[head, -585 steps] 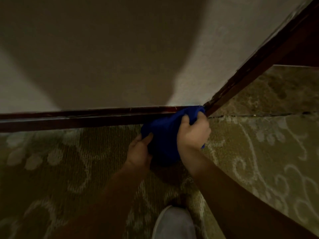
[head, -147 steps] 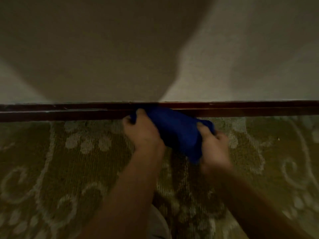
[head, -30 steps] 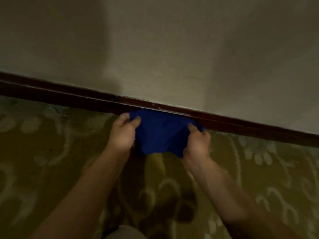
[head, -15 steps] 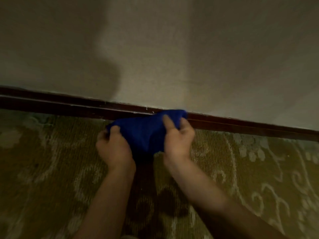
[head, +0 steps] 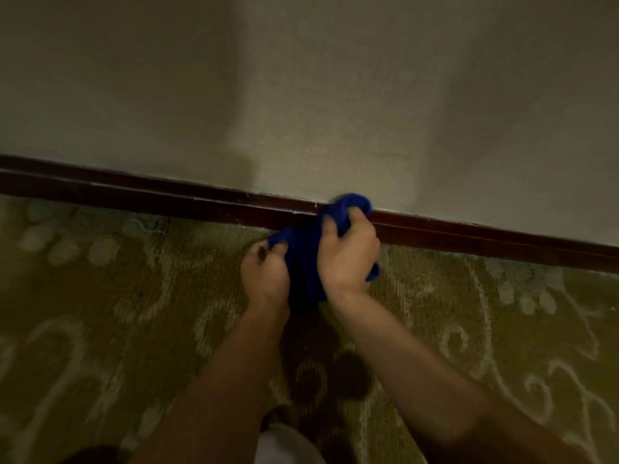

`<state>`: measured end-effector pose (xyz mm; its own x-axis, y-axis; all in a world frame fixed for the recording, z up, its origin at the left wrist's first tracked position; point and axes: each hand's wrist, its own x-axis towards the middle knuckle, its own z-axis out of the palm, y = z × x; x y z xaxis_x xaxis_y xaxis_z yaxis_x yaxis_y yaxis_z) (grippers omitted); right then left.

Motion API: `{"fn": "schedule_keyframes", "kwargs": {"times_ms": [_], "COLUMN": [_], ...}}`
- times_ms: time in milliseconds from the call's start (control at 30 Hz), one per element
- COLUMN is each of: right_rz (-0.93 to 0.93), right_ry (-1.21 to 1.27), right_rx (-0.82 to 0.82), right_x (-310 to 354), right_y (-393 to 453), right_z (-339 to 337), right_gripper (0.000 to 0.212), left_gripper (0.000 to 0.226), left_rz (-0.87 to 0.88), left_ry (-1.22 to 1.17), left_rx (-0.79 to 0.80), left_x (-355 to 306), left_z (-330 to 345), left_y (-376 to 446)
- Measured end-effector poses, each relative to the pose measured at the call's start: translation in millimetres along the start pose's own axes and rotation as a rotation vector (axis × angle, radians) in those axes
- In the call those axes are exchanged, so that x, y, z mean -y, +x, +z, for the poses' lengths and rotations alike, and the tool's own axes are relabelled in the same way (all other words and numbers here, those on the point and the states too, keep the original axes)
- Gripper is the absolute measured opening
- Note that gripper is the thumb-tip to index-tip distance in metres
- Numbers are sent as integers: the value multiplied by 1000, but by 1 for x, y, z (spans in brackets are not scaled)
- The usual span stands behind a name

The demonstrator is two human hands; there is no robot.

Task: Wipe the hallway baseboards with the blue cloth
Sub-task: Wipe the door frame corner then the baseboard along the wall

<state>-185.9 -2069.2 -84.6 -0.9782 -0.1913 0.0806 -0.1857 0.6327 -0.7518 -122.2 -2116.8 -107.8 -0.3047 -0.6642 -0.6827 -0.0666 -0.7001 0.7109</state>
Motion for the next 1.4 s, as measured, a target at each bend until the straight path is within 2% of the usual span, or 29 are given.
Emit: {"fn": "schedule_keyframes", "kwargs": {"times_ms": [67,167,200,267,333,400,467,567,633,667,767,867,933,1000,1100,1133,1200,1300,1400], "right_rz": [75,638,787,946,1064,1128,1141,1114,1112,1098,1068,1000,980,1014,1013,1002,972,924,861], "right_ry": [97,783,943,1087,1142,1221,1306,1330,1329,1333,1321,1200,1132,1167,1270,1276,1254,1210,1106], "right_rx": [122,187,209,295,370,443,535,597,569,531,333,-6,-71,62,363,412,408,235,-99], "right_x": [8,-4,-13,-31,-35,-30,-16,-6,-4,-6,-16,-32,-35,-34,-25,-24,-29,-46,-66], "right_y": [2,15,13,-4,-24,-34,-37,-33,-30,-28,-19,-15,-21,-31,-37,-37,-30,-6,30], "right_z": [-4,-28,-35,-38,-33,-31,-37,-51,-60,-63,-64,-58,-54,-48,-37,-34,-30,-43,-70], "right_gripper": [16,7,18,33,35,33,32,29,30,30,31,32,33,35,41,47,52,44,36], "left_gripper": [14,9,8,14,27,19,12,36,15,7,9,14,15,14,5,9,24,15,16], "left_rz": [18,-34,-54,-41,53,122,154,89,101,122,167,160,141,199,224,220,254,299,272], "left_ry": [-5,-56,-84,-120,-156,-193,-142,-72,-62,-63,-75,-12,7,-2,-85,-96,-74,4,46], "left_rx": [0,10,-2,-8,22,51,-1,-22,-91,-127,-150,-133,-135,-173,-206,-218,-261,-286,-181], "left_x": [1,-3,-5,-14,-24,-36,-48,-53,-54,-52,-37,-21,-20,-27,-46,-49,-46,-24,6], "left_z": [-5,-11,-15,-26,-37,-44,-46,-29,-13,-4,21,47,51,39,7,2,7,44,88], "left_y": [1,8,11,12,10,6,11,21,17,11,2,-5,-8,0,13,14,14,5,-16]}}
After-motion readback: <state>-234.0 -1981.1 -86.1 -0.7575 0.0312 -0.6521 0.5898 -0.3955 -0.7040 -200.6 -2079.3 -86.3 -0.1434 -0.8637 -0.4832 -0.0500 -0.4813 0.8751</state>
